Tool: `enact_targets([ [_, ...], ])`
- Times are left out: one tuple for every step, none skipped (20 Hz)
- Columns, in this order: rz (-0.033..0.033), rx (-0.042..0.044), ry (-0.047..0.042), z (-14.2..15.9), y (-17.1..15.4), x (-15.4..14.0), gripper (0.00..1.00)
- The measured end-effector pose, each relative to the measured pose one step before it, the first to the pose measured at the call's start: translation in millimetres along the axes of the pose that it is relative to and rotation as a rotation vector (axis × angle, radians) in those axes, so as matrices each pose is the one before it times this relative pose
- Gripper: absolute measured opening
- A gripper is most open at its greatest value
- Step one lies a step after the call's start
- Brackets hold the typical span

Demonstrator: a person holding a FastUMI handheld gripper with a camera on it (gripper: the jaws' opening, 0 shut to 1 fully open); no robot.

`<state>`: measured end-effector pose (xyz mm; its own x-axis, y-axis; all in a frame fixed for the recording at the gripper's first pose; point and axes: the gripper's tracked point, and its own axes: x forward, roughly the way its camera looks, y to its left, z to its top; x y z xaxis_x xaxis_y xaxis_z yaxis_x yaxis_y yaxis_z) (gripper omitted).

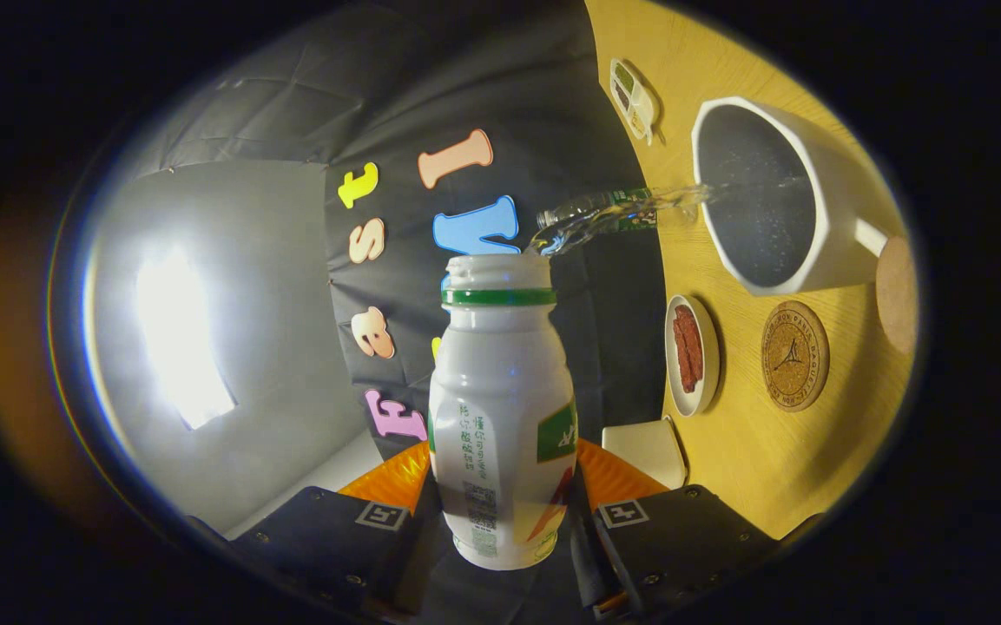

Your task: Take the bottle from table, then pour the juice into the cup, finally place the bottle on the coaster

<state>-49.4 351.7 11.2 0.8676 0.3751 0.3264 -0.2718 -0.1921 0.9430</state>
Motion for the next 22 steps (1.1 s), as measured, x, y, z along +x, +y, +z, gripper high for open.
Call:
enact_targets([
  [0.00106,0.00330,-0.00105,-1.18,-0.15,0.17,0.65],
  [0.00141,0.00152,-0.00110,-0.66,-0.36,0.91,0.65],
  [-0.00098,0.00262,0.00013,0.10,0.41,-0.06,0.64],
  [0.00032,0.00198,0.00077,0.03,0.40,-0.29,0.65],
  [-0.00044,0.00207,0.00243,-0.62,0.60,-0.11,0.65],
  [-0.00006,0.00082,0.00052,0.08,-0.23,-0.27,0.65],
  [0.00066,0.00142,0.00058,-0.70,0.42,0.57,0.65],
  [0.00118,0.00150,0.00059,-0.05,-0.20,0.40,0.65],
  [0.00125,0.00077,0.00001,-0.36,0.60,0.25,0.65],
  [0.00144,0.00043,0.00040,0.23,0.05,-0.47,0.65],
  [0.00156,0.00122,-0.00016,-0.04,0.34,0.34,0.65],
  [0.00081,0.00264,-0.00073,-0.52,-0.02,0.70,0.65],
  [0.00079,0.00324,-0.00062,-0.12,1.89,1.09,0.65],
  [-0.00044,0.00334,0.00068,-0.71,0.23,0.28,0.65],
  [0.00141,0.00224,-0.00044,-0.28,-1.04,0.08,0.65],
  [0.00070,0.00139,0.00030,-0.16,0.11,-0.39,0.65],
  [0.00084,0.00062,0.00047,-0.74,0.37,0.78,0.65],
  [0.00001,0.00132,-0.00020,-0.37,-0.11,-0.38,0.65],
  [0.00072,0.00313,-0.00075,-0.54,0.62,-0.92,0.65],
  [0.00152,0.00381,-0.00074,0.39,0.20,0.12,0.65],
  [0.00004,0.00261,0.00047,-1.08,0.24,0.61,0.65],
  [0.00089,0.00016,0.00062,-0.28,-0.28,-0.31,0.65],
])
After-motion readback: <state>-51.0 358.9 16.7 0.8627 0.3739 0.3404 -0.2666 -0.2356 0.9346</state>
